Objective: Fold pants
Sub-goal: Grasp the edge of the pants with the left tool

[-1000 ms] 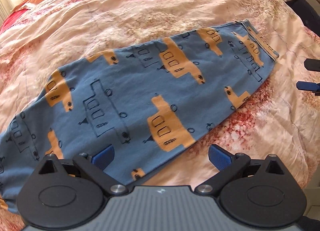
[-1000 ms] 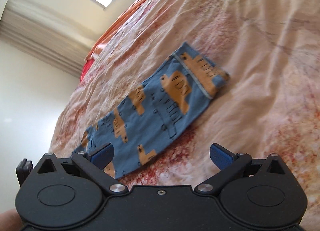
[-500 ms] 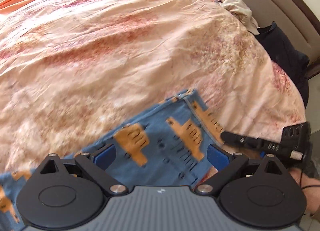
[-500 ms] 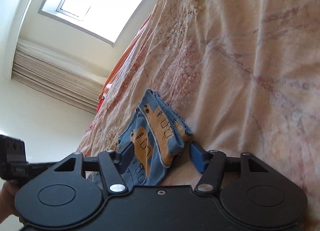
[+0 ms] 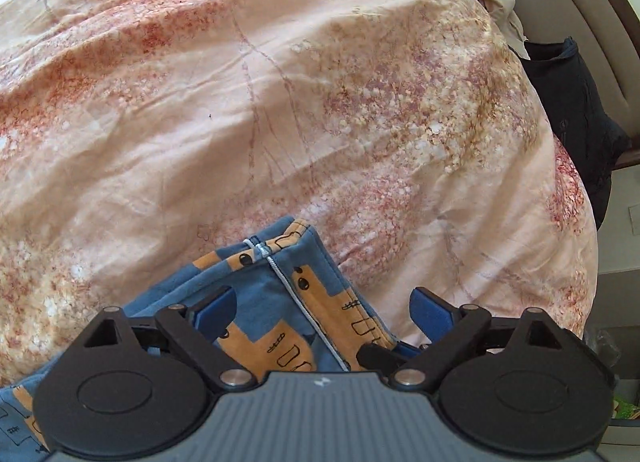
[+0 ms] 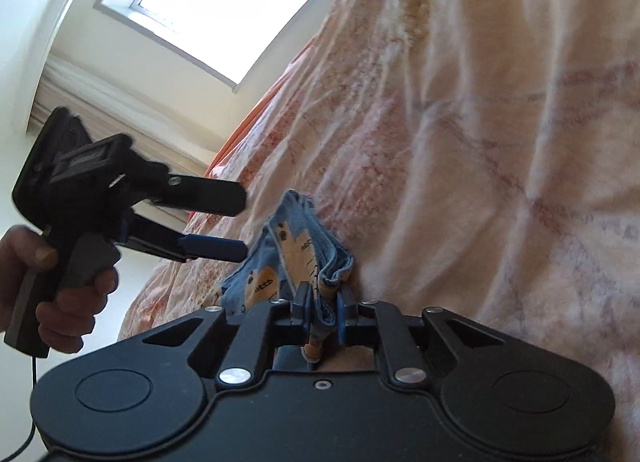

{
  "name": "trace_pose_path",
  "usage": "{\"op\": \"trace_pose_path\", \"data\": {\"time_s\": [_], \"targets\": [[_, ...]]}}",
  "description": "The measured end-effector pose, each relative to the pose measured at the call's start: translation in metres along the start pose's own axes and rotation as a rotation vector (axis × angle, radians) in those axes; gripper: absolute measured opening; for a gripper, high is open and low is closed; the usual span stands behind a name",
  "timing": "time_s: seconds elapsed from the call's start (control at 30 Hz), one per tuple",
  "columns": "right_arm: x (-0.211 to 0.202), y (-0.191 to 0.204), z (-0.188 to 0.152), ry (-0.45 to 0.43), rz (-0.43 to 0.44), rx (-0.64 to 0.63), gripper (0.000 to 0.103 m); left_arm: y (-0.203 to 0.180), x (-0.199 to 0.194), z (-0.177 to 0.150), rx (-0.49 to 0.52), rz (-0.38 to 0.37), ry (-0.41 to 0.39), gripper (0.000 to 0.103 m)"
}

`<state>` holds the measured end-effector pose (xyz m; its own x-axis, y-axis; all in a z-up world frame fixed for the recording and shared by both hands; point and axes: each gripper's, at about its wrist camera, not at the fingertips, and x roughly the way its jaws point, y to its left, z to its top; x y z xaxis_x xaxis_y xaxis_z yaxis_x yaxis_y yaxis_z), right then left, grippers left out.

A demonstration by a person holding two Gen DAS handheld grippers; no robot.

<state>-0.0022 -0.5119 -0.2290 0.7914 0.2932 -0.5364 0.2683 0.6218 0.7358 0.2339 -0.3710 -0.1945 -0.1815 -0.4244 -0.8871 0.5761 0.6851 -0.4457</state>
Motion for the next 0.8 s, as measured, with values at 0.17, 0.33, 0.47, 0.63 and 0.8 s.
{"op": "trace_pose_path", "data": {"time_s": [0.17,0.33,0.47,0.63,0.8], "targets": [[-0.008,0.06,-0.004,-0.007,0.035,-0.266,0.013,0.02,-0.013,0.001,-0.104,-0.039,-0.018,0.096],[0.011,0.118,-0.03,0.066,0.087,-0.541,0.013,0.044,-0.027,-0.015,-0.145,-0.027,-0.024,0.092],[0.033,0.133,-0.053,0.137,0.04,-0.599,0.043,0.064,-0.021,-0.034,-0.161,0.039,-0.006,0.052],[0.02,0.125,-0.068,0.19,0.084,-0.475,0.074,0.087,-0.017,-0.06,-0.172,0.058,-0.035,0.017],[-0.002,0.11,-0.078,0.229,0.054,-0.37,0.078,0.087,-0.044,-0.081,-0.209,-0.037,-0.154,0.011]]}}
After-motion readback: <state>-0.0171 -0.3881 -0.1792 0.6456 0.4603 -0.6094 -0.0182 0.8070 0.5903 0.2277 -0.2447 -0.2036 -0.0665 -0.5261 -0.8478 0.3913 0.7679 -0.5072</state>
